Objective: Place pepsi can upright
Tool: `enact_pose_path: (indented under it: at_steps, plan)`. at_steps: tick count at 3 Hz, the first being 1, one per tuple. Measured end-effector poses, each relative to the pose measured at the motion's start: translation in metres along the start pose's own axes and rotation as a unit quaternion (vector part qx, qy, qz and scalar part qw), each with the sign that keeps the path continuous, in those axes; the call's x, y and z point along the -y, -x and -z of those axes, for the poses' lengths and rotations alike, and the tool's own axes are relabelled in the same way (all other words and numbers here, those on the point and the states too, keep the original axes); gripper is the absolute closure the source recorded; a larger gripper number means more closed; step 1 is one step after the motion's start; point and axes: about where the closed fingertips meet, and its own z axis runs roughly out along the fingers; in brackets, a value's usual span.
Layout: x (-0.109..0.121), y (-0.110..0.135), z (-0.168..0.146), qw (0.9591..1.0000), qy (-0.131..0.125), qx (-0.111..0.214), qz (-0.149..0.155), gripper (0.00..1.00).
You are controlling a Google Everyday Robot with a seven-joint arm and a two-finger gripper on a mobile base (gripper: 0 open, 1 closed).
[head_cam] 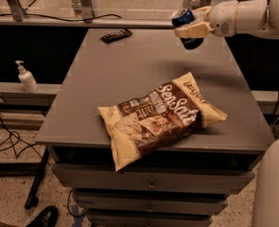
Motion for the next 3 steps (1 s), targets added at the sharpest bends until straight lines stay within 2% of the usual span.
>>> enact_pose_path:
  at_steps: [1,2,3]
  plan:
    - [0.006,-0.012,0.012,0.9983,-0.014,0.043,-0.035,1.00]
    - [0.012,-0.030,0.034,0.9931,-0.031,0.087,-0.072,1.00]
    - [0.019,-0.043,0.056,0.9887,-0.045,0.116,-0.083,1.00]
